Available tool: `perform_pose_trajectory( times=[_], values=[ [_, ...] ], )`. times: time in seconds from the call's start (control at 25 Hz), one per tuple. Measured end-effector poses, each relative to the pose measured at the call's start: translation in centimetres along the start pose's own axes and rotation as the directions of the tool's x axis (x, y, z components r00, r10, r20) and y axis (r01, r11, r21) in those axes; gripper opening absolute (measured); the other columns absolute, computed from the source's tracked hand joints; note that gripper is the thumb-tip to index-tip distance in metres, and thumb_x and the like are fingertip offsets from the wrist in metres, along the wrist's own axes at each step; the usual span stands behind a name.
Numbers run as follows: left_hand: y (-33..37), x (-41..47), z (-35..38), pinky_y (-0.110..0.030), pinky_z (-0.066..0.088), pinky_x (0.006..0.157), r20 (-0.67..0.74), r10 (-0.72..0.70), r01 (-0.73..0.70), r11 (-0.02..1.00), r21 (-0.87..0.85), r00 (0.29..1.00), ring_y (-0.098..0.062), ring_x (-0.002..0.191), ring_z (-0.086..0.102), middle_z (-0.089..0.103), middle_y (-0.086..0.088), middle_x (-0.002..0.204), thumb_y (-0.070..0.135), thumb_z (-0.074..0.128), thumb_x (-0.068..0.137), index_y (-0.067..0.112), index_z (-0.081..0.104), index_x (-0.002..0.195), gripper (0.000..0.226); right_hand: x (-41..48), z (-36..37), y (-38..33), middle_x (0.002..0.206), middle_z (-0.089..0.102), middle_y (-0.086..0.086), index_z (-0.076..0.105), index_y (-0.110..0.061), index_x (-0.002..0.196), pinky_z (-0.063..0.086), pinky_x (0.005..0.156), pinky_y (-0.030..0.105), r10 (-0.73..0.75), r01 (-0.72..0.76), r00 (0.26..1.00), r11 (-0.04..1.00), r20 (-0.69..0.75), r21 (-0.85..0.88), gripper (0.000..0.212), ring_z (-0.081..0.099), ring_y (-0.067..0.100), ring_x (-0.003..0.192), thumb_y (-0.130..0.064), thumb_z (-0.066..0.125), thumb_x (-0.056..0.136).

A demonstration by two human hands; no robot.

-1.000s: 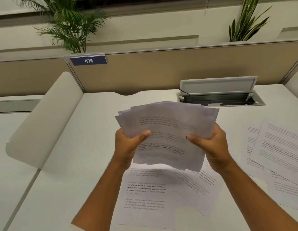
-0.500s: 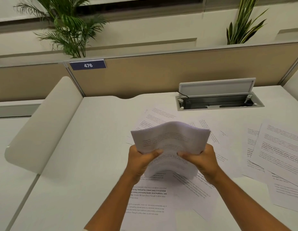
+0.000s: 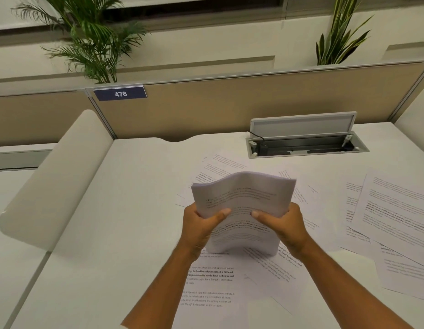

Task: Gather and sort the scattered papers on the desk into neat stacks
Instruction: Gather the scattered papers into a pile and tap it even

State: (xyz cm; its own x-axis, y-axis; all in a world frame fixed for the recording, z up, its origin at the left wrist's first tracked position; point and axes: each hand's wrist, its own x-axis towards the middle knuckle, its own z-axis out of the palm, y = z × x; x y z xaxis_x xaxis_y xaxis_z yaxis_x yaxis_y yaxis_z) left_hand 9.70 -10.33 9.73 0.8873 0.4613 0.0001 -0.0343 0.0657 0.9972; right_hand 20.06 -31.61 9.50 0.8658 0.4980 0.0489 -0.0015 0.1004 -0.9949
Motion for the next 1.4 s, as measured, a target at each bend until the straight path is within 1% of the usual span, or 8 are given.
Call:
perform_pose_trajectory(
  times=[0.08,0.2,0.28,0.4,0.68,0.88,1.16,1.4],
  values=[
    [0.2,0.0,0.5,-0.031,0.066,0.072,-0.041,0.002,-0.001,1.000,0.015,0.999,-0.020,0.098,0.080,0.084,0.002,0.105,0.035,0.091,0.078,0.036,0.084,0.108,0.031,0.0,0.4,-0.5,0.108,0.082,0.004,0.081,-0.029,0.111,0.066,0.076,0.039,-0.004,0.004,1.000,1.000,-0.028,-0.010,0.045,0.078,0.027,0.098,-0.038,0.093,0.069],
    [1.4,0.2,0.3,-0.032,0.067,0.074,-0.057,0.048,-0.048,0.999,0.003,0.997,-0.020,0.099,0.079,0.084,0.005,0.108,0.039,0.091,0.076,0.037,0.083,0.110,0.035,0.1,0.0,-1.9,0.106,0.082,0.000,0.081,-0.034,0.108,0.065,0.071,0.033,-0.038,0.038,0.996,0.999,-0.081,-0.012,0.044,0.078,0.024,0.094,-0.042,0.090,0.066],
    [1.9,0.1,0.0,-0.032,0.067,0.077,-0.022,0.091,-0.091,0.996,0.010,0.996,-0.020,0.101,0.079,0.083,0.005,0.111,0.040,0.091,0.076,0.034,0.082,0.114,0.040,-0.1,-0.6,-2.4,0.109,0.081,-0.002,0.080,-0.037,0.110,0.065,0.072,0.031,-0.076,0.075,0.996,0.997,-0.035,-0.020,0.043,0.078,0.022,0.096,-0.038,0.089,0.068],
    [1.7,-0.4,-0.3,-0.034,0.068,0.081,-0.005,0.070,-0.069,0.997,0.013,0.998,-0.022,0.104,0.079,0.083,0.002,0.112,0.039,0.093,0.072,0.032,0.082,0.114,0.044,-0.7,-1.0,-2.0,0.110,0.081,-0.001,0.080,-0.039,0.110,0.065,0.075,0.031,-0.046,0.046,0.999,0.999,0.004,0.002,0.046,0.076,0.021,0.102,-0.033,0.092,0.066],
    [0.7,-2.0,1.3,-0.029,0.067,0.074,-0.087,0.052,-0.048,0.998,0.049,0.995,-0.012,0.100,0.077,0.083,0.010,0.104,0.039,0.087,0.081,0.048,0.081,0.108,0.029,-1.4,-0.9,-0.7,0.110,0.081,-0.002,0.079,-0.042,0.112,0.064,0.074,0.030,-0.001,0.001,1.000,1.000,-0.008,-0.013,0.044,0.075,0.019,0.103,-0.023,0.089,0.074],
    [1.9,-1.4,1.2,-0.030,0.067,0.076,-0.078,0.107,-0.107,0.994,0.012,0.991,-0.013,0.105,0.077,0.082,0.011,0.106,0.044,0.087,0.078,0.049,0.078,0.115,0.039,-0.9,-1.0,-2.2,0.110,0.081,0.001,0.080,-0.036,0.114,0.065,0.073,0.032,-0.053,0.053,0.998,0.999,-0.031,0.005,0.044,0.077,0.022,0.100,-0.034,0.091,0.071],
    [-0.1,-2.3,1.6,-0.018,0.063,0.070,-0.119,0.029,-0.020,0.997,0.072,0.993,-0.005,0.102,0.074,0.081,0.017,0.105,0.033,0.086,0.083,0.058,0.077,0.106,0.036,-1.8,-0.5,0.3,0.109,0.080,-0.009,0.077,-0.051,0.110,0.065,0.078,0.032,0.067,-0.071,0.996,0.996,-0.066,-0.062,0.046,0.074,0.012,0.101,-0.029,0.088,0.072],
    [0.4,-1.6,0.9,-0.022,0.065,0.074,-0.107,0.072,-0.065,0.996,0.069,0.992,-0.009,0.105,0.075,0.081,0.015,0.108,0.036,0.085,0.085,0.044,0.076,0.121,0.038,-1.2,-0.8,-0.4,0.108,0.080,-0.006,0.077,-0.044,0.114,0.064,0.073,0.026,0.017,-0.019,0.997,1.000,-0.072,-0.016,0.043,0.075,0.016,0.102,-0.029,0.088,0.076]
  ],
)
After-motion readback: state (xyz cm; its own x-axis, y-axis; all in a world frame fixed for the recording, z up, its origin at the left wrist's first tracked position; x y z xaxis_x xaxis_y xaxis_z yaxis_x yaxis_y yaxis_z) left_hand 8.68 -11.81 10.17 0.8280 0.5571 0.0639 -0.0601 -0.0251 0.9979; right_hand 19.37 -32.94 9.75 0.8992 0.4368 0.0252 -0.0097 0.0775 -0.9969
